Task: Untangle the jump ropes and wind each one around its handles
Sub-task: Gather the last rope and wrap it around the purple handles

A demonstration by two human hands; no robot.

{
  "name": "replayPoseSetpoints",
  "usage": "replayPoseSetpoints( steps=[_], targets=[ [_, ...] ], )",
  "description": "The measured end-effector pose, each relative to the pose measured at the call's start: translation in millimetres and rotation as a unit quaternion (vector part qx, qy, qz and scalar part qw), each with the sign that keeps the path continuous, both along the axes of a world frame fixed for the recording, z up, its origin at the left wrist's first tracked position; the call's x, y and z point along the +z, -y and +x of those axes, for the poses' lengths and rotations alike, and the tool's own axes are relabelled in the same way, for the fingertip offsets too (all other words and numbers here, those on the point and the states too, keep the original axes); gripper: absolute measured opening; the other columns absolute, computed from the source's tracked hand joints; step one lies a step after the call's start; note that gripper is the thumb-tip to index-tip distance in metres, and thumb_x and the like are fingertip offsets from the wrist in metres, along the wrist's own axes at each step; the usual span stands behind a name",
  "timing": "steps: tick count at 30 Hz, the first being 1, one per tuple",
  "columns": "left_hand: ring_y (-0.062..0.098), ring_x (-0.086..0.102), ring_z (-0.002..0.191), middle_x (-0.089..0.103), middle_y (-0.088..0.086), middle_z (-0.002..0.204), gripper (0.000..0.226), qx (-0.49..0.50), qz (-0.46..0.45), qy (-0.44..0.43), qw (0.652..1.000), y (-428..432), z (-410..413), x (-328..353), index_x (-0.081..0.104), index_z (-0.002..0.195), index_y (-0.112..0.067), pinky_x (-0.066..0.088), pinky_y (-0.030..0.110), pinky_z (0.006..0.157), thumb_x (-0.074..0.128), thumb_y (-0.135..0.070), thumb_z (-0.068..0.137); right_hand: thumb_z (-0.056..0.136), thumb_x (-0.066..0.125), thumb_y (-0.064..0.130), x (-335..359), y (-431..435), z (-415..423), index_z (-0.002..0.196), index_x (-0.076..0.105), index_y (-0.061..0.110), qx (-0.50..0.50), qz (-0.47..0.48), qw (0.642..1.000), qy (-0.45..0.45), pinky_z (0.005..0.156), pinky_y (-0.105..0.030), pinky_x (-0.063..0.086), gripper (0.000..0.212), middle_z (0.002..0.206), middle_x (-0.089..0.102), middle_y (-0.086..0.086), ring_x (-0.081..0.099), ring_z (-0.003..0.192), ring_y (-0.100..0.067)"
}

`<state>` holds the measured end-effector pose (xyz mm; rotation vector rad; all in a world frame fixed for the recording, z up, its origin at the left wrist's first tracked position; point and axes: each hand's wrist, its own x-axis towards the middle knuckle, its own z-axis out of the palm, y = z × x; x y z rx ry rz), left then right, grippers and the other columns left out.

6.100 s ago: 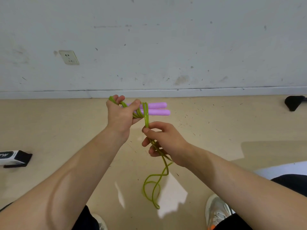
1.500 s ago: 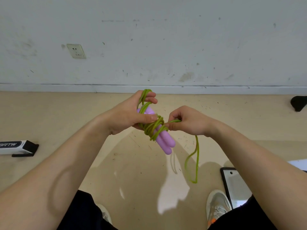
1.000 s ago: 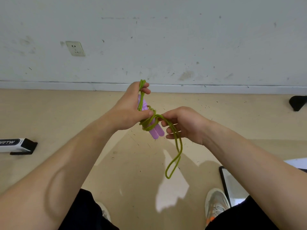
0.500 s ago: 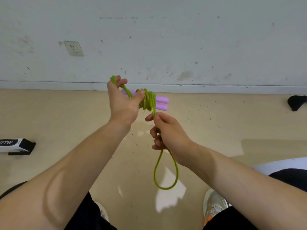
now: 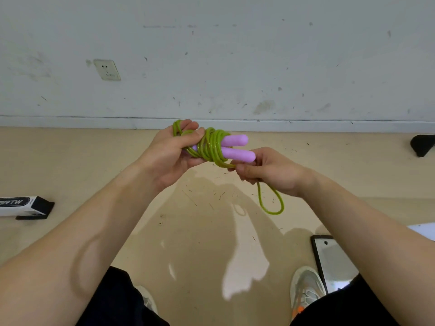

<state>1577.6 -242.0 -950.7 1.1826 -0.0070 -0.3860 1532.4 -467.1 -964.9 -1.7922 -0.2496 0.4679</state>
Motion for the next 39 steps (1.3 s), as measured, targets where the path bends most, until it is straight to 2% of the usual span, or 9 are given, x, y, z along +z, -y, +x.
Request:
replayPoseSetpoints(
  steps=[3,9,13,17,23,29,33,36,39],
  targets=[
    [0.011,0.067,0.077,0.053,-0.002,0.108,0.04,0.004,0.027,-0.01,1.0,-1.4,-1.0,4.6,0.052,0.12,-0.013,0.059,0.032,0.061,0.073,-0.01,0.087,0.073,0.069,0.034,7.0,5.4,4.2,0.074,0.072,0.024,-0.009,-0.077,0.996,0.033,0.065,-0.023,0.045,0.01,0.071,0.065,0.003,0.055,0.067,-0.011],
    [0.006,0.066,0.088,0.055,-0.009,0.127,0.056,0.027,0.131,0.047,0.99,2.6,-5.4,4.2,0.047,0.137,-0.018,0.057,0.028,0.06,0.071,-0.007,0.087,0.078,0.063,0.044,3.2,11.0,9.9,0.063,0.046,0.016,-0.077,-0.279,0.95,0.116,0.05,-0.027,0.025,0.035,0.056,0.035,0.008,0.029,0.05,-0.01],
    [0.002,0.065,0.088,0.053,-0.012,0.132,0.06,0.056,0.179,0.089,0.978,2.1,-4.9,4.0,0.045,0.138,-0.023,0.057,0.027,0.063,0.074,-0.011,0.087,0.091,0.066,0.037,7.5,3.2,11.7,0.069,0.057,0.009,-0.147,-0.185,0.967,0.093,0.045,-0.017,0.026,0.037,0.059,0.039,0.004,0.031,0.048,-0.008],
    [0.002,0.063,0.092,0.05,-0.014,0.131,0.062,0.077,0.221,0.147,0.961,6.3,-9.9,0.5,0.041,0.139,-0.024,0.056,0.024,0.063,0.074,-0.012,0.088,0.099,0.058,0.032,10.5,-1.1,8.6,0.057,0.055,0.018,-0.171,-0.076,0.982,0.016,0.049,-0.026,0.028,0.045,0.06,0.042,0.003,0.03,0.05,-0.013],
    [0.009,0.058,0.104,0.047,-0.012,0.126,0.062,0.192,0.161,0.108,0.962,11.8,-9.2,-6.0,0.038,0.138,-0.019,0.057,0.023,0.06,0.073,-0.009,0.088,0.105,0.047,0.021,7.2,-13.7,1.8,0.09,0.065,0.006,-0.229,0.095,0.965,-0.079,0.048,-0.025,0.026,0.028,0.067,0.05,0.001,0.026,0.048,-0.013],
    [0.016,0.054,0.116,0.043,-0.006,0.13,0.062,0.259,0.121,0.068,0.956,22.7,-10.8,-15.0,0.036,0.137,-0.015,0.059,0.026,0.059,0.073,-0.007,0.088,0.103,0.042,0.016,6.2,-24.9,-1.8,0.083,0.06,0.008,-0.273,0.043,0.961,-0.029,0.05,-0.029,0.037,0.027,0.063,0.042,-0.001,0.04,0.046,-0.016],
    [0.015,0.05,0.121,0.043,-0.01,0.127,0.07,0.286,0.206,0.133,0.926,29.1,-15.6,-23.9,0.034,0.136,-0.023,0.055,0.045,0.095,0.078,-0.024,0.081,0.101,0.042,0.019,-1.7,-30.2,-6.9,0.08,0.061,0.012,-0.272,-0.035,0.961,0.02,0.056,-0.035,0.037,0.028,0.064,0.042,-0.001,0.038,0.048,-0.017],
    [0.014,0.047,0.122,0.041,-0.001,0.131,0.065,0.302,0.27,0.207,0.89,40.2,-25.0,-26.6,0.033,0.134,-0.022,0.044,0.034,0.107,0.075,-0.019,0.084,0.098,0.041,0.018,-4.2,-33.3,-10.2,0.077,0.06,0.016,-0.252,-0.077,0.964,0.026,0.058,-0.034,0.032,0.029,0.064,0.042,0.002,0.034,0.053,-0.016],
    [0.007,0.044,0.119,0.039,0.0,0.131,0.064,0.297,0.303,0.249,0.871,50.7,-33.2,-27.5,0.033,0.138,-0.018,0.04,0.015,0.101,0.072,-0.012,0.087,0.1,0.039,0.016,-6.1,-43.6,-16.1,0.075,0.06,0.018,-0.217,-0.126,0.967,0.049,0.048,-0.02,0.034,0.033,0.058,0.045,0.009,0.037,0.043,-0.005]
  ],
)
